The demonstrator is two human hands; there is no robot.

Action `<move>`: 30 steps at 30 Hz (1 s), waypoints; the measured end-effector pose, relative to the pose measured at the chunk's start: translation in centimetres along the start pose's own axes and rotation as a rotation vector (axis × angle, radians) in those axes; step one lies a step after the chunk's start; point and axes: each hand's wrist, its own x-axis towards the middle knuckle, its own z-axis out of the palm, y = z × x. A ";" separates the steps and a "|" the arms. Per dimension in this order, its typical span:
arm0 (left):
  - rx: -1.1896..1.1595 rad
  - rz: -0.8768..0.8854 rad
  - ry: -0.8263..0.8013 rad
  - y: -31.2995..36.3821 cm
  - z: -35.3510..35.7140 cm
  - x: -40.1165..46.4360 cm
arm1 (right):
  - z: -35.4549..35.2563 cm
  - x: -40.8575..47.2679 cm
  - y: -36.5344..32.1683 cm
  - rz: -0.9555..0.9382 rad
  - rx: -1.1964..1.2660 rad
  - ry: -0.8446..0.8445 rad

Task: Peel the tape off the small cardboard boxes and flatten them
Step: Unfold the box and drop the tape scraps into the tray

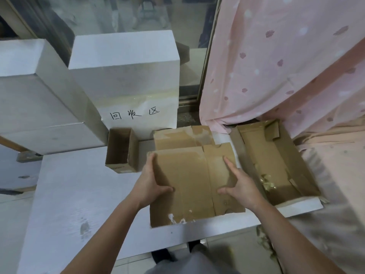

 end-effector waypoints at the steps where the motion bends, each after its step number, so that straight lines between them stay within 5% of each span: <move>1: 0.031 -0.005 0.059 0.4 0.2 1.3 | -0.3 1.5 0.1 -0.010 -0.012 0.004; 8: 0.045 -0.132 0.230 2.3 0.4 8.8 | -1.8 12.0 -1.8 -0.036 -0.133 -0.060; 20: 0.061 -0.339 0.158 -0.9 2.9 16.1 | 0.1 20.5 -0.5 0.039 -0.307 -0.232; 25: 0.424 -0.396 0.164 -1.7 3.0 16.3 | 0.3 21.0 0.2 0.051 -0.412 -0.231; 30: 0.391 -0.404 0.061 -2.3 2.6 16.9 | 0.1 21.1 0.2 0.034 -0.577 -0.200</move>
